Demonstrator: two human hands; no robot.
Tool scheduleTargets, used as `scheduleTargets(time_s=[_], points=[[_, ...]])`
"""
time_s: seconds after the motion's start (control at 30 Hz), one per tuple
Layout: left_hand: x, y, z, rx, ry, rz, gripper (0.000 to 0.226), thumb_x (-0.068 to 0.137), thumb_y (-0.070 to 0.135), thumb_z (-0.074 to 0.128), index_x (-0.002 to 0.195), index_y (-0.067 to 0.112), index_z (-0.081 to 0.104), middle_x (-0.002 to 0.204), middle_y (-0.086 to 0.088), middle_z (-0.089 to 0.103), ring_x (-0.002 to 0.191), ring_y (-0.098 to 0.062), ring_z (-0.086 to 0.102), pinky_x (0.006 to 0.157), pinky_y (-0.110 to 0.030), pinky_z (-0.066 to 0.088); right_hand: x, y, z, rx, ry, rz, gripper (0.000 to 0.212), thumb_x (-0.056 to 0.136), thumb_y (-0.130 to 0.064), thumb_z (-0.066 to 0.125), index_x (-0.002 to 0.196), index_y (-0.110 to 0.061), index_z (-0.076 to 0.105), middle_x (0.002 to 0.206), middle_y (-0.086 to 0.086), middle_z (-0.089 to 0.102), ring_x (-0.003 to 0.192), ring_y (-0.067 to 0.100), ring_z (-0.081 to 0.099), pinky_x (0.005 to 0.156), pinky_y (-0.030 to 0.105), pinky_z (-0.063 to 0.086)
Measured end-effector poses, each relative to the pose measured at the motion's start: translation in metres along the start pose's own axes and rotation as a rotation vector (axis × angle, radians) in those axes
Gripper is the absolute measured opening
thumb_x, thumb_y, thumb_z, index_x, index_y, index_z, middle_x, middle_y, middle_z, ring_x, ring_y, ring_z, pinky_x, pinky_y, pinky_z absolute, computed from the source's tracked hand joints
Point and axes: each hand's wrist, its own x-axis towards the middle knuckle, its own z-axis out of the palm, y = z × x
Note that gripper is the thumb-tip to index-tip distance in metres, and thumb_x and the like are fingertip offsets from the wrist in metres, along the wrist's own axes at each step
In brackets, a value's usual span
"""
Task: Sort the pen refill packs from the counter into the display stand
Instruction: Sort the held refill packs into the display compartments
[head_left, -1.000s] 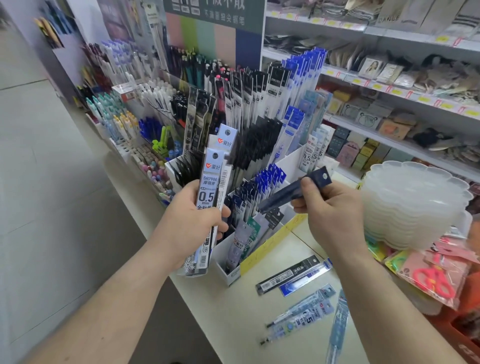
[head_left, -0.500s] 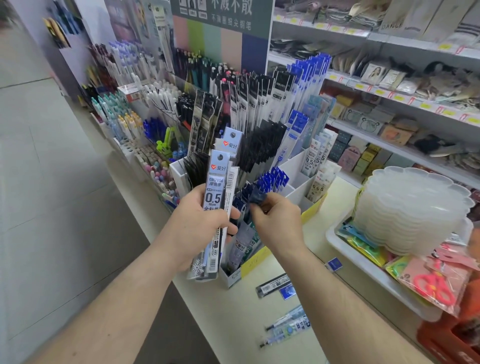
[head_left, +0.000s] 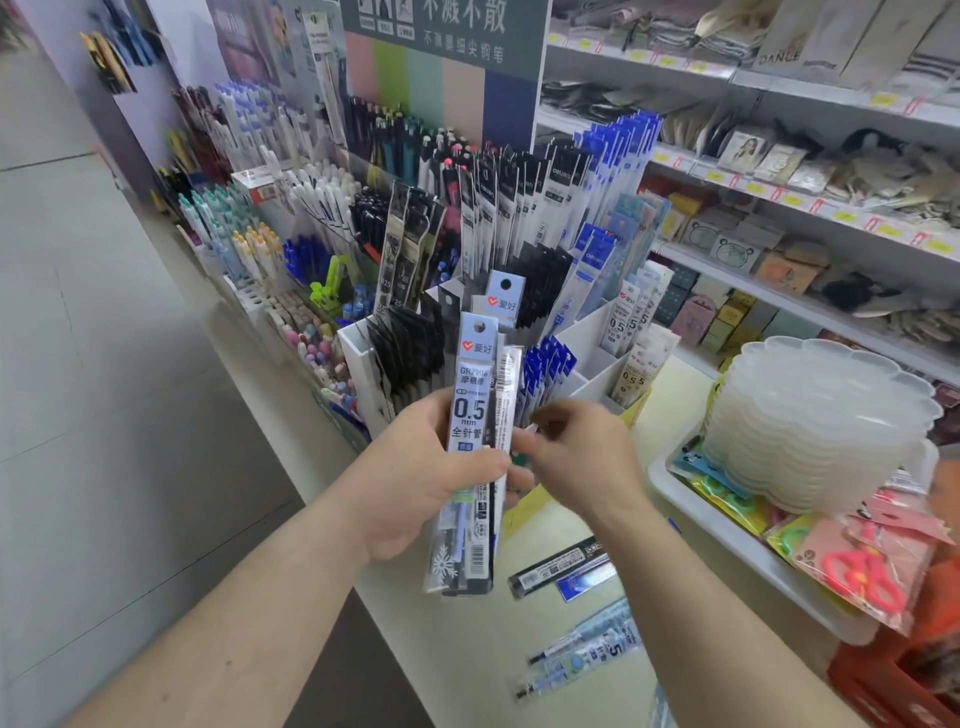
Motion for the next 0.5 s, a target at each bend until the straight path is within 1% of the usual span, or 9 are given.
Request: scheduleTargets(time_s=[0.07, 0.13, 0.2, 0.27, 0.37, 0.4, 0.43, 0.47, 0.5], points=[[0.003, -0.004, 0.003, 0.001, -0.008, -0.013, 0.038, 0.090, -0.010, 0.059, 0.119, 0.015, 0.057, 0.095, -0.005, 0.076, 0.078, -0.023, 0.073, 0.068, -0.032, 0.060, -0.012, -0.005, -0.024, 0.334, 0.102, 0.058, 0.011, 0.081, -0.013, 0.067, 0.076, -0.022, 0.070, 0.069, -0.010, 0.065, 0.067, 0.007, 0.060, 0.065, 0.029, 0.049], [0.006, -0.008, 0.008, -0.001, -0.004, -0.025, 0.035, 0.088, -0.007, 0.063, 0.115, 0.014, 0.059, 0.091, -0.006, 0.075, 0.074, -0.023, 0.071, 0.065, -0.033, 0.058, -0.030, -0.018, -0.041, 0.581, 0.084, 0.070, 0.009, 0.080, -0.017, 0.074, 0.079, -0.014, 0.065, 0.061, -0.007, 0.054, 0.053, 0.004, 0.047, 0.055, 0.023, 0.042], [0.010, -0.013, 0.015, 0.018, -0.014, -0.021, 0.034, 0.087, -0.009, 0.065, 0.114, 0.010, 0.060, 0.087, -0.010, 0.072, 0.068, -0.021, 0.068, 0.061, -0.032, 0.055, -0.044, -0.027, -0.043, 0.663, -0.038, 0.097, 0.029, 0.077, -0.021, 0.081, 0.091, -0.012, 0.057, 0.055, -0.011, 0.048, 0.044, 0.004, 0.044, 0.046, 0.020, 0.040], [0.014, -0.018, 0.022, 0.048, -0.036, -0.010, 0.042, 0.080, -0.013, 0.069, 0.116, 0.006, 0.060, 0.089, -0.016, 0.070, 0.066, -0.021, 0.065, 0.059, -0.032, 0.053, -0.050, -0.030, -0.037, 0.680, -0.119, 0.120, 0.037, 0.075, -0.018, 0.083, 0.095, -0.012, 0.053, 0.047, -0.014, 0.052, 0.040, 0.009, 0.048, 0.042, 0.027, 0.045], [0.016, -0.022, 0.026, 0.062, -0.107, -0.014, 0.042, 0.074, -0.006, 0.068, 0.115, 0.005, 0.062, 0.097, -0.016, 0.072, 0.081, -0.023, 0.069, 0.070, -0.032, 0.056, -0.050, -0.022, -0.036, 0.593, -0.049, 0.095, 0.015, 0.079, -0.018, 0.079, 0.088, -0.015, 0.068, 0.054, -0.004, 0.057, 0.049, 0.017, 0.055, 0.045, 0.040, 0.053], [0.017, -0.023, 0.025, 0.035, -0.137, -0.027, 0.040, 0.075, -0.004, 0.066, 0.114, 0.005, 0.063, 0.098, -0.016, 0.072, 0.085, -0.025, 0.070, 0.073, -0.034, 0.057, -0.050, -0.019, -0.038, 0.620, -0.048, 0.092, 0.007, 0.082, -0.016, 0.076, 0.086, -0.015, 0.071, 0.059, 0.008, 0.057, 0.051, 0.017, 0.055, 0.044, 0.039, 0.052], [0.017, -0.023, 0.024, -0.011, -0.164, -0.052, 0.040, 0.074, -0.003, 0.063, 0.113, 0.005, 0.063, 0.097, -0.016, 0.071, 0.086, -0.027, 0.070, 0.074, -0.036, 0.057, -0.051, -0.017, -0.042, 0.676, -0.066, 0.090, 0.002, 0.086, -0.011, 0.072, 0.085, -0.013, 0.072, 0.063, 0.015, 0.058, 0.051, 0.016, 0.055, 0.042, 0.033, 0.049], [0.017, -0.023, 0.023, -0.057, -0.187, -0.077, 0.041, 0.073, -0.002, 0.060, 0.114, 0.004, 0.063, 0.095, -0.017, 0.071, 0.085, -0.029, 0.070, 0.073, -0.037, 0.057, -0.052, -0.014, -0.046, 0.736, -0.081, 0.088, 0.007, 0.088, -0.006, 0.069, 0.085, -0.011, 0.073, 0.064, 0.015, 0.059, 0.049, 0.013, 0.054, 0.041, 0.027, 0.045], [0.017, -0.023, 0.023, -0.081, -0.202, -0.092, 0.042, 0.073, -0.002, 0.060, 0.115, 0.004, 0.062, 0.095, -0.017, 0.071, 0.085, -0.030, 0.071, 0.072, -0.038, 0.057, -0.053, -0.012, -0.049, 0.787, -0.090, 0.081, 0.013, 0.090, -0.002, 0.066, 0.083, -0.010, 0.074, 0.062, 0.010, 0.061, 0.047, 0.009, 0.052, 0.041, 0.023, 0.043]])
